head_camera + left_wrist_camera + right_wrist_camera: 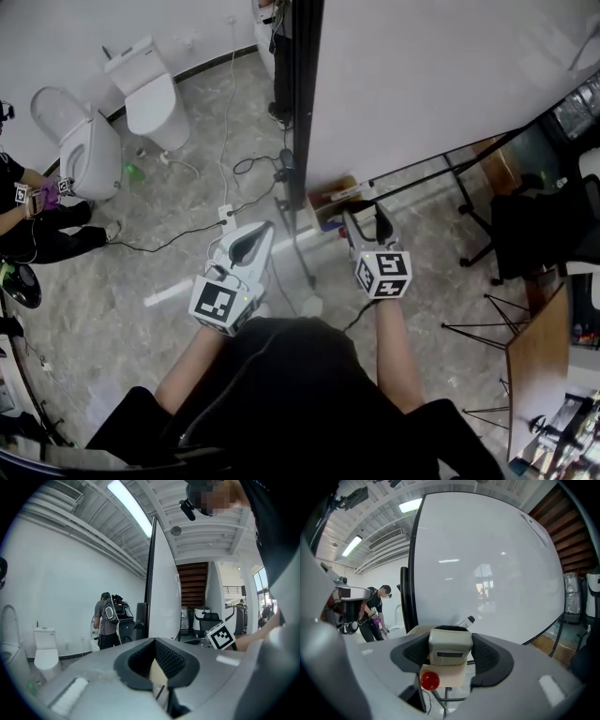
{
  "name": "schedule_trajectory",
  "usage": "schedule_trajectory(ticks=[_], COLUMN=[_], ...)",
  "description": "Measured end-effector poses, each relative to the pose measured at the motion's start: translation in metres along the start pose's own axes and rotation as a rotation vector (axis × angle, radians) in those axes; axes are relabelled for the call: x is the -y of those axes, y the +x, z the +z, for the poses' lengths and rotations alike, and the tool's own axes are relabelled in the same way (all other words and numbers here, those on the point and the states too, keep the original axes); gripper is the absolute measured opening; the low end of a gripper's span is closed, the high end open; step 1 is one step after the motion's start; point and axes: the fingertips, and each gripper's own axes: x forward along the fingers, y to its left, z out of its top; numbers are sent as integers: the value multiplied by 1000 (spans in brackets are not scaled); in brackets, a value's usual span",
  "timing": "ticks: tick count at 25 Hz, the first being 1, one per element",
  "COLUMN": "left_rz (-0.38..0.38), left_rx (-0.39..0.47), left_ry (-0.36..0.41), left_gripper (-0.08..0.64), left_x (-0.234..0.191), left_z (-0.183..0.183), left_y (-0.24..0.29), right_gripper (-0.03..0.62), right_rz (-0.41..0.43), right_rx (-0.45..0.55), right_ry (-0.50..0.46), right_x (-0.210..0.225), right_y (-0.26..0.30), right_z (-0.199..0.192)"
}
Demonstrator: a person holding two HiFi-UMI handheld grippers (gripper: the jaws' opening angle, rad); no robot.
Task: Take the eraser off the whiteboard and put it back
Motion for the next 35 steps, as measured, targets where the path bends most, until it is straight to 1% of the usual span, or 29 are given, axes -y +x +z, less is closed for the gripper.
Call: schedule_trajectory(ticks=[5, 8, 15, 23, 24, 27, 31, 35], left_rz=[-3, -17, -36, -56, -63, -100, -134, -182], left_rx=[0, 1, 13, 39, 40, 38, 45, 47], left_ry=[2, 30, 30, -8, -7, 27, 13, 23], left_gripper=[6, 6, 6, 6, 6, 6, 6, 6], left_x=[-2, -4, -3, -2, -1, 1, 6, 13], left_z=[-1, -2, 0, 10, 10, 8, 11, 12], left_y=[-5, -7, -10, -11, -11, -9, -6, -3], right_gripper=[279, 279, 278, 278, 278, 276, 276, 276], right_rz=[-7, -6, -26, -43, -43, -44, -65, -95], right_rx=[15, 30, 66, 126, 137, 168, 203, 249], right_ry=[-10, -11, -11, -16, -15, -14, -18, -15], right_x=[0, -3, -8, -16, -19, -26, -32, -35], right_y=[-2, -5, -14, -32, -35, -45, -63, -86], right_z=[5, 10, 21, 44, 48, 60, 72, 87])
